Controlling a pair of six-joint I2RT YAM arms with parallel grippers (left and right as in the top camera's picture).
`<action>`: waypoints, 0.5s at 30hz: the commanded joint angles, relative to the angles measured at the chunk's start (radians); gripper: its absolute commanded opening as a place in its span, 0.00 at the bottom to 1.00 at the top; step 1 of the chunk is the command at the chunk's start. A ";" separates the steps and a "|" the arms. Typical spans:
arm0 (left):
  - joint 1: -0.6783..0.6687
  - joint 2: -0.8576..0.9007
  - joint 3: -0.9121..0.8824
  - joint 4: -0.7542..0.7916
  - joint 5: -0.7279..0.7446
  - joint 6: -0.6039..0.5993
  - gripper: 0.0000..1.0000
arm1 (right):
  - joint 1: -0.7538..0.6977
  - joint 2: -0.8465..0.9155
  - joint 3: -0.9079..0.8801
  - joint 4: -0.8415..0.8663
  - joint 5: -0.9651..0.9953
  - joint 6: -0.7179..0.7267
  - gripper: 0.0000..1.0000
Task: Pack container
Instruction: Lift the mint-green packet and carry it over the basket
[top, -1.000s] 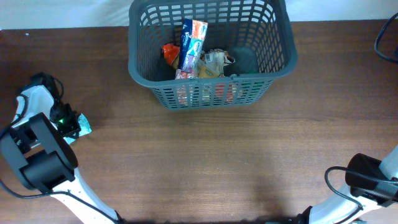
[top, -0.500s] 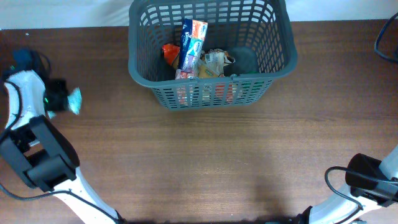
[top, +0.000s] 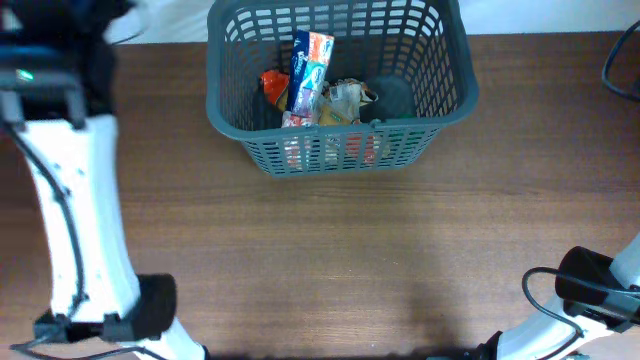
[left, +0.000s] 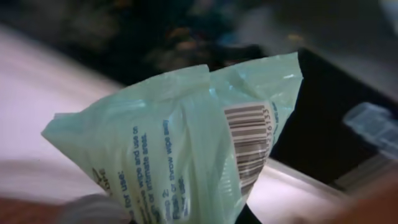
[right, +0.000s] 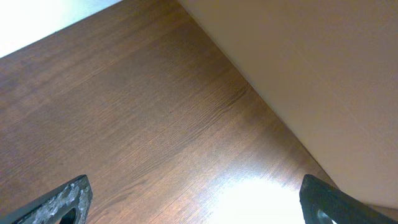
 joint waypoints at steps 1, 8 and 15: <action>-0.090 0.042 -0.008 0.023 -0.104 0.042 0.02 | -0.003 0.003 -0.003 0.003 -0.006 0.015 0.99; -0.228 0.163 -0.011 0.024 -0.205 0.041 0.02 | -0.003 0.003 -0.003 0.003 -0.006 0.015 0.99; -0.270 0.333 -0.011 0.017 -0.200 0.032 0.02 | -0.003 0.003 -0.003 0.003 -0.006 0.015 0.99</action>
